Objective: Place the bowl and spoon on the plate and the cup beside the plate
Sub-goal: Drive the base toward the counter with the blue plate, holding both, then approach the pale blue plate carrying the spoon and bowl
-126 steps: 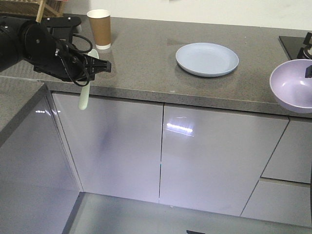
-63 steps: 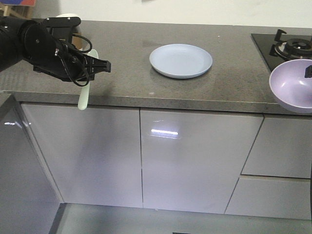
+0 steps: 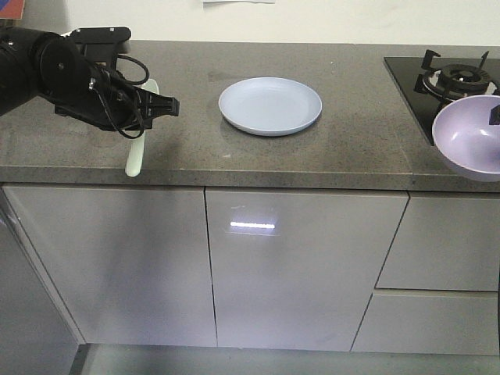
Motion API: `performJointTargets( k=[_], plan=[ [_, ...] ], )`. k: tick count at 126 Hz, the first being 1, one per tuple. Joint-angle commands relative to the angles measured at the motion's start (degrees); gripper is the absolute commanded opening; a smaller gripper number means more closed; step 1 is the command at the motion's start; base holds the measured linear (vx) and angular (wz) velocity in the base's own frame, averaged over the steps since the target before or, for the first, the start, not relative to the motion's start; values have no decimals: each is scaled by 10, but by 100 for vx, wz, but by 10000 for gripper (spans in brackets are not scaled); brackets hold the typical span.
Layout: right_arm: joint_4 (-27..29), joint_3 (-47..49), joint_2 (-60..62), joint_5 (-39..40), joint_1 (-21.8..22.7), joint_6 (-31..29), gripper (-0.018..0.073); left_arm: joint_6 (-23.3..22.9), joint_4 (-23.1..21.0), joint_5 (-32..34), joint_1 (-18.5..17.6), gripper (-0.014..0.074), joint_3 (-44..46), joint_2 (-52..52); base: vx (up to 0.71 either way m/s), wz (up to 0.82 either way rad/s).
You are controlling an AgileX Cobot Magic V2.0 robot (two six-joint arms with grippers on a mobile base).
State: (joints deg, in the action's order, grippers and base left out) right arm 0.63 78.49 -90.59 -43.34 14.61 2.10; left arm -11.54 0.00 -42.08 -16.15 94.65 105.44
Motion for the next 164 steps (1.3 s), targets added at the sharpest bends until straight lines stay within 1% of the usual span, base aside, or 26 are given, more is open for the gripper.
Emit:
performJointTargets(
  k=[1,164],
  plan=[
    [-1,16,25,32,1,-5,-7,-2,0,32,-1,-6,19,-30,11,-4],
    [-1,16,25,31,1,-5,-7,-2,0,32,-1,-6,19,-30,17,1]
  ],
)
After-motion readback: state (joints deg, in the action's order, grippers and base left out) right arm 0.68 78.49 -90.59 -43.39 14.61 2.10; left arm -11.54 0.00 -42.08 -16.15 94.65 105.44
